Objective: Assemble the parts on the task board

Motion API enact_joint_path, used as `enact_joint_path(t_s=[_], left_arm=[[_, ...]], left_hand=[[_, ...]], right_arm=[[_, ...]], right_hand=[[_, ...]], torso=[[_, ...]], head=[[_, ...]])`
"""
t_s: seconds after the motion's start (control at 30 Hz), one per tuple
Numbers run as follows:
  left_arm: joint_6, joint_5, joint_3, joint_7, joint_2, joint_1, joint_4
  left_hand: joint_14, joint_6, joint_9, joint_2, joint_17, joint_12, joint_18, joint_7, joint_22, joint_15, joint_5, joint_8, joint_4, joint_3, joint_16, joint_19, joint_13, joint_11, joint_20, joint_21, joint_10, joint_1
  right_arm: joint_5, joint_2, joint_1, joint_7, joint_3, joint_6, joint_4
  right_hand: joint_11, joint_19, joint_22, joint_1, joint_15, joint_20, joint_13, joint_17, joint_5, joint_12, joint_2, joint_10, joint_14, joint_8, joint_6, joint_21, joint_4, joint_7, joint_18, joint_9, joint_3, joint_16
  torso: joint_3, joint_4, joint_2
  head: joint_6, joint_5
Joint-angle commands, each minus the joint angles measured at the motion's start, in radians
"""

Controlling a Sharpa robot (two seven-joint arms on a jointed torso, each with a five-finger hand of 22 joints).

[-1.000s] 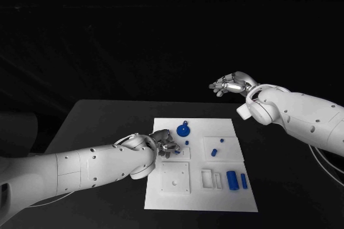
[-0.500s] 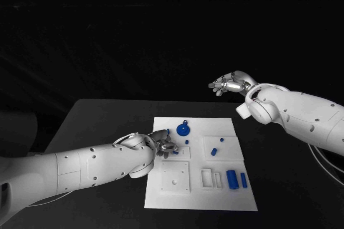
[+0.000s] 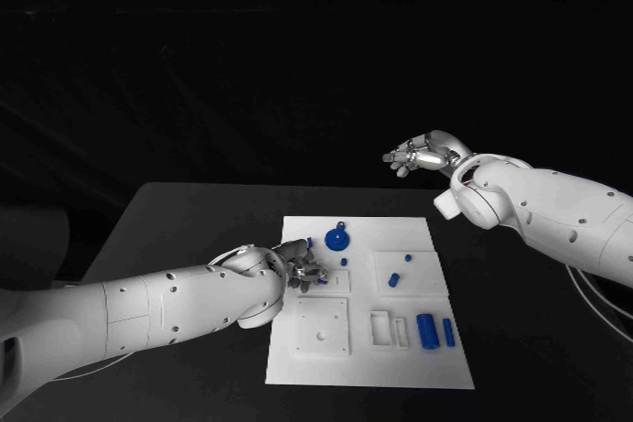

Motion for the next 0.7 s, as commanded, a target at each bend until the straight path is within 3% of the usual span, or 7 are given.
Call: enact_joint_path(t_s=[0.03, 0.53, 0.7], left_arm=[[-0.007, -0.006, -0.001, 0.008, -0.001, -0.003, 0.011], [0.018, -0.006, -0.001, -0.004, 0.002, -0.003, 0.005], [0.024, -0.005, 0.0, -0.003, 0.007, -0.003, -0.005]], left_hand=[[-0.002, 0.134, -0.001, 0.011, -0.001, 0.002, 0.018, -0.088, -0.002, -0.006, 0.006, 0.003, -0.001, 0.001, 0.004, -0.002, -0.002, -0.023, -0.121, 0.007, -0.016, 0.013], [0.0, 0.138, 0.001, 0.008, -0.003, 0.005, 0.019, -0.09, -0.003, -0.007, 0.01, 0.002, -0.002, 0.001, 0.007, -0.001, -0.003, -0.025, -0.122, 0.01, -0.014, 0.017], [0.004, 0.147, 0.006, 0.002, -0.004, 0.016, 0.02, -0.093, -0.006, -0.009, 0.045, 0.002, -0.002, -0.002, 0.017, 0.0, -0.003, -0.027, -0.123, 0.018, -0.009, 0.019]], right_arm=[[-0.008, 0.0, 0.0, 0.007, 0.0, 0.014, 0.001], [-0.008, 0.001, 0.0, 0.005, 0.0, 0.019, 0.0], [-0.008, 0.002, -0.001, 0.005, 0.0, 0.02, 0.0]], right_hand=[[0.008, -0.002, 0.002, -0.007, 0.0, 0.005, -0.002, -0.002, 0.002, 0.004, 0.006, -0.002, -0.006, 0.004, -0.006, -0.007, 0.0, 0.003, 0.008, -0.001, -0.004, 0.002], [0.008, -0.003, 0.002, -0.007, 0.0, 0.006, -0.004, -0.002, 0.002, 0.005, 0.006, -0.002, -0.006, 0.005, -0.006, -0.008, 0.0, 0.003, 0.008, -0.002, -0.005, 0.002], [0.008, -0.004, 0.002, -0.007, 0.0, 0.006, -0.004, -0.002, 0.002, 0.005, 0.006, -0.002, -0.007, 0.005, -0.006, -0.008, 0.0, 0.003, 0.008, -0.002, -0.005, 0.002]], torso=[[-0.0001, -0.001, 0.0], [0.0004, -0.0006, 0.0], [0.0006, -0.0007, 0.0]], head=[[0.0, 0.0], [0.0, 0.001], [0.001, 0.001]])
